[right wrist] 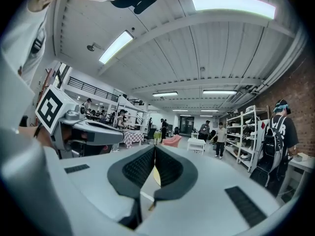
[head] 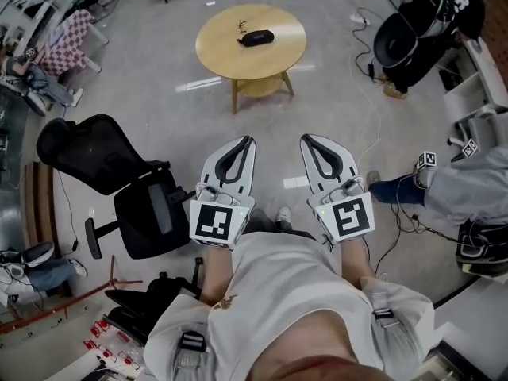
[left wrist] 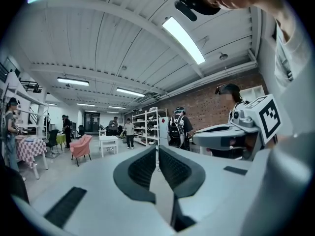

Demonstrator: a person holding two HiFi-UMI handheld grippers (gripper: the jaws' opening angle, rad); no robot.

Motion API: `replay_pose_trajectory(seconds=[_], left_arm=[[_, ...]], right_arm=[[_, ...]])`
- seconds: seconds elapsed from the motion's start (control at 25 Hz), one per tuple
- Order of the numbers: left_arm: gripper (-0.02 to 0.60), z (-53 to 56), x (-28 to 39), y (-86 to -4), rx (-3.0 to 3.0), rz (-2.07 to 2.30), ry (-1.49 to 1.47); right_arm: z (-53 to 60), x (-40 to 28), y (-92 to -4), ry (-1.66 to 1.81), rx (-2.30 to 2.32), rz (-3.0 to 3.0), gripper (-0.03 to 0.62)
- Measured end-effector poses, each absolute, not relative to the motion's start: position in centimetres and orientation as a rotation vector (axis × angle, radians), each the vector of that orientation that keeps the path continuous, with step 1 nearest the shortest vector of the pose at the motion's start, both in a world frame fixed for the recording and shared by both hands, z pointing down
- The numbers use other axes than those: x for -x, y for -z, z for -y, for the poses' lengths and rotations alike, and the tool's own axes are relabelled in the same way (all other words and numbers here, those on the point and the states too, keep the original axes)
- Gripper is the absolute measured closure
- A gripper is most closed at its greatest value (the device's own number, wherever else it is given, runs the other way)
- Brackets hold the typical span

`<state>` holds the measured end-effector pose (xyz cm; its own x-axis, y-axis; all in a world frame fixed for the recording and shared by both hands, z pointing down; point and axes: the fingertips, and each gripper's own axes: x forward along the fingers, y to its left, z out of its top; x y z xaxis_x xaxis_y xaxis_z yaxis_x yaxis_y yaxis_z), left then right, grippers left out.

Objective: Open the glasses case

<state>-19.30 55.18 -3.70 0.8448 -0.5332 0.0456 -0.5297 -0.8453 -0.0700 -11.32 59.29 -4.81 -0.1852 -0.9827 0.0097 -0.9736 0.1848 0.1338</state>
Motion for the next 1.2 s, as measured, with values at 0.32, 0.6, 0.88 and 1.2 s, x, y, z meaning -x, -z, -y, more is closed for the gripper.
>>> replay_pose_trajectory(seconds=[0.32,0.6,0.88,1.2], left_arm=[[0.548,-50.3,16.9,3.4,2.963,-0.833,0.091],[0.548,-44.3,15.6,2.9,2.979,-0.783,0.090],[0.548,-38.9,14.7,3.5,2.991,-0.716,0.078],[0.548,-33.8,13.6,3.1,3.016,-0.673,0.070]], right_arm=[[-54.5,9.0,4.0,0.140,-1.935,2.312,0.574],[-48.7,7.4,3.4,0.146,-1.957,2.234,0.574],[-43.6,6.7,3.9,0.165,-2.000,2.199,0.574],[-38.8,5.6,3.8,0.145,-2.031,2.123,0.574]])
